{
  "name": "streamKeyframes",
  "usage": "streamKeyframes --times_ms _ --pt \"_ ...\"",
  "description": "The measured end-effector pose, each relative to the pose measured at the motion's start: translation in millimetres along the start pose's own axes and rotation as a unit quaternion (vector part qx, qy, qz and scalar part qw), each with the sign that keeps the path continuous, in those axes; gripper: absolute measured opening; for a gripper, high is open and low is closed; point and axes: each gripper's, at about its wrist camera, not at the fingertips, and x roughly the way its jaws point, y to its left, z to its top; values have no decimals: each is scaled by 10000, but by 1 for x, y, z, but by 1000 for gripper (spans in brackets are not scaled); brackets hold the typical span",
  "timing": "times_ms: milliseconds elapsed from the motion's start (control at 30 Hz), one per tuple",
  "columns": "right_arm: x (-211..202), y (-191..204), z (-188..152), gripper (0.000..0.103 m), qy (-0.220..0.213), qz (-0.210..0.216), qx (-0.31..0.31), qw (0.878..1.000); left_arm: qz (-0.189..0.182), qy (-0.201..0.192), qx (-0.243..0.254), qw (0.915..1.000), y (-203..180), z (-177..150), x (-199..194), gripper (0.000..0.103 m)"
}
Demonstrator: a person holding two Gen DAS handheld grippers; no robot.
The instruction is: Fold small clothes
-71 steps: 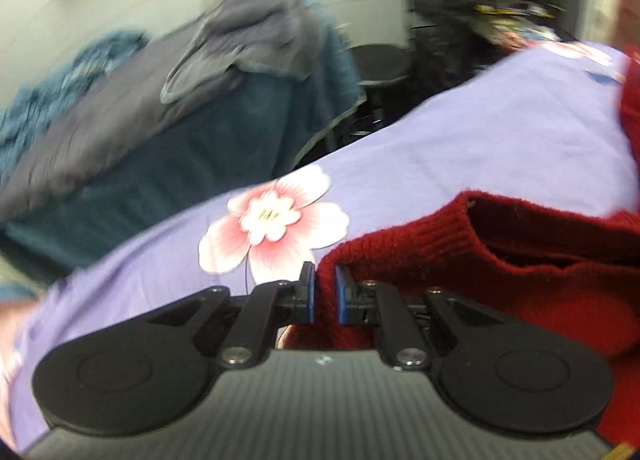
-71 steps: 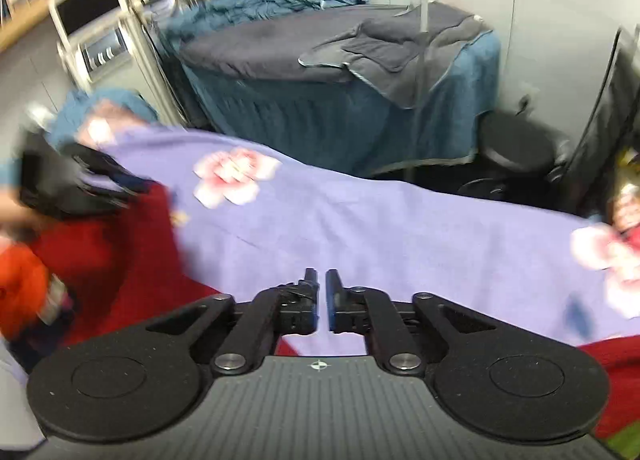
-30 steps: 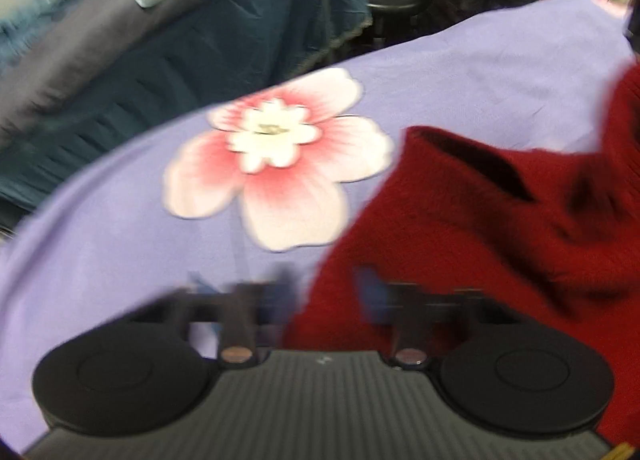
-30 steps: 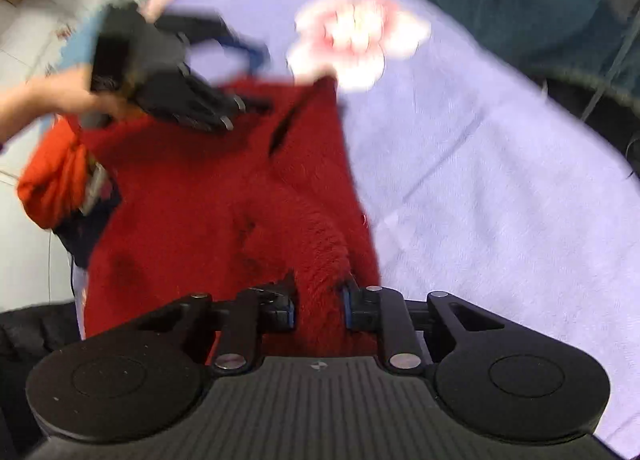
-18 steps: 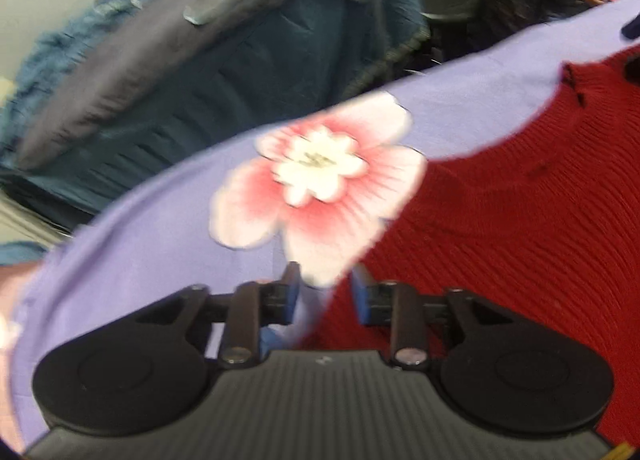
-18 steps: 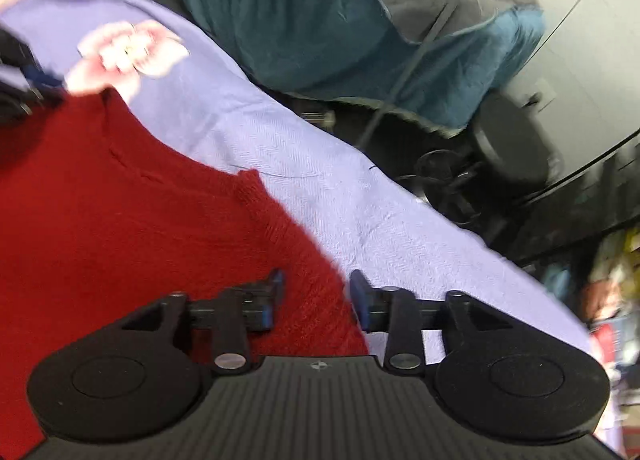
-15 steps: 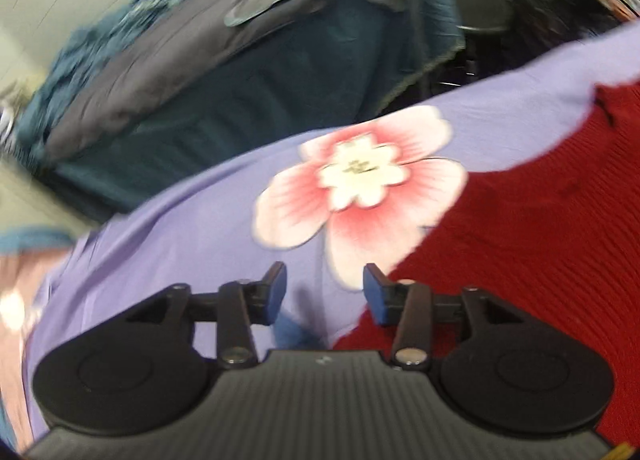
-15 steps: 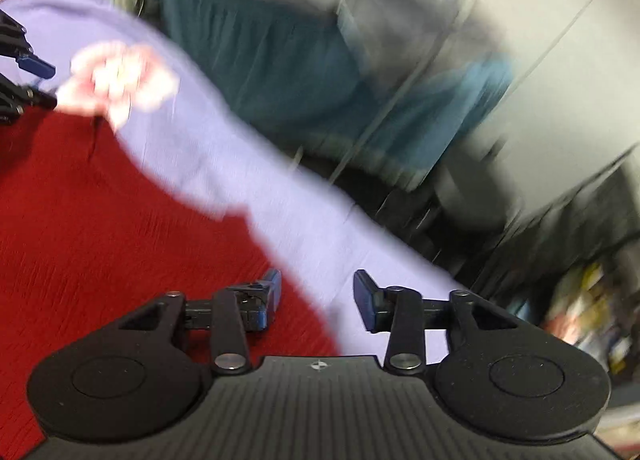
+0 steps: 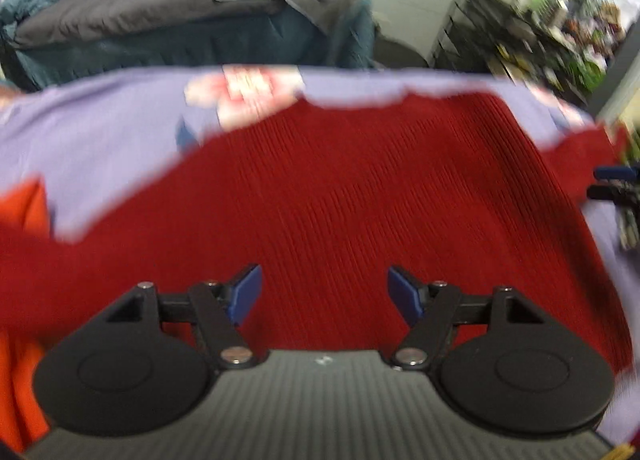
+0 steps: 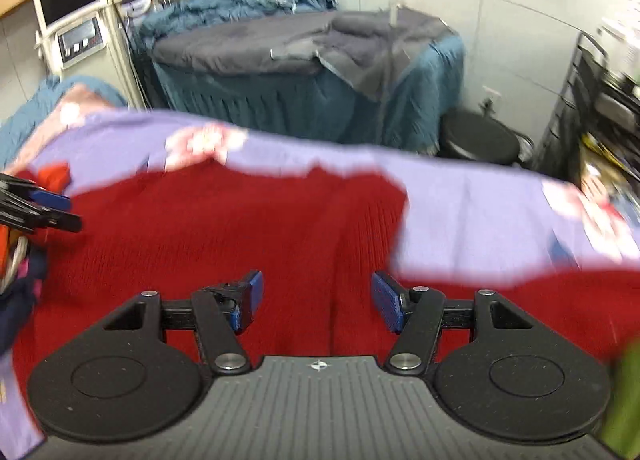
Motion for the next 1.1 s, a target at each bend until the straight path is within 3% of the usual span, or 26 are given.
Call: streamKeyframes --times_ms 233,367,500,700,800,900,1000,1067,1100 --pt "-38 5 -66 98 799 -105 170 9966 -29 716 -694 9950 -18 -107 -44 69" --pt "-54 9 -95 99 1044 -82 236 9942 -34 776 -820 9936 -24 -147 -52 69" --pt "-56 16 -122 99 1263 -111 428 9910 -258 579 -997 9930 -31 -159 -43 69" --pt "-48 15 -139 99 1235 -168 906 9881 -275 279 -975 9945 -49 -150 -12 70" --pt "-45 8 -144 99 1221 -231 1213 9848 -373 146 -1279 9910 -48 -144 -7 69" --pt "-43 5 -148 99 1051 -160 1480 9833 -404 12 -1620 9860 -45 -145 -3 58" --pt "-28 4 -148 98 1140 -85 1688 9790 -235 164 -1553 9874 -42 -141 3 34" --pt "-18 7 -149 86 1219 13 1782 9764 -289 231 -1567 9870 -39 -135 6 20" --pt "-12 9 -149 67 1272 9 1809 9752 -346 248 -1616 9859 -36 -132 6 9"
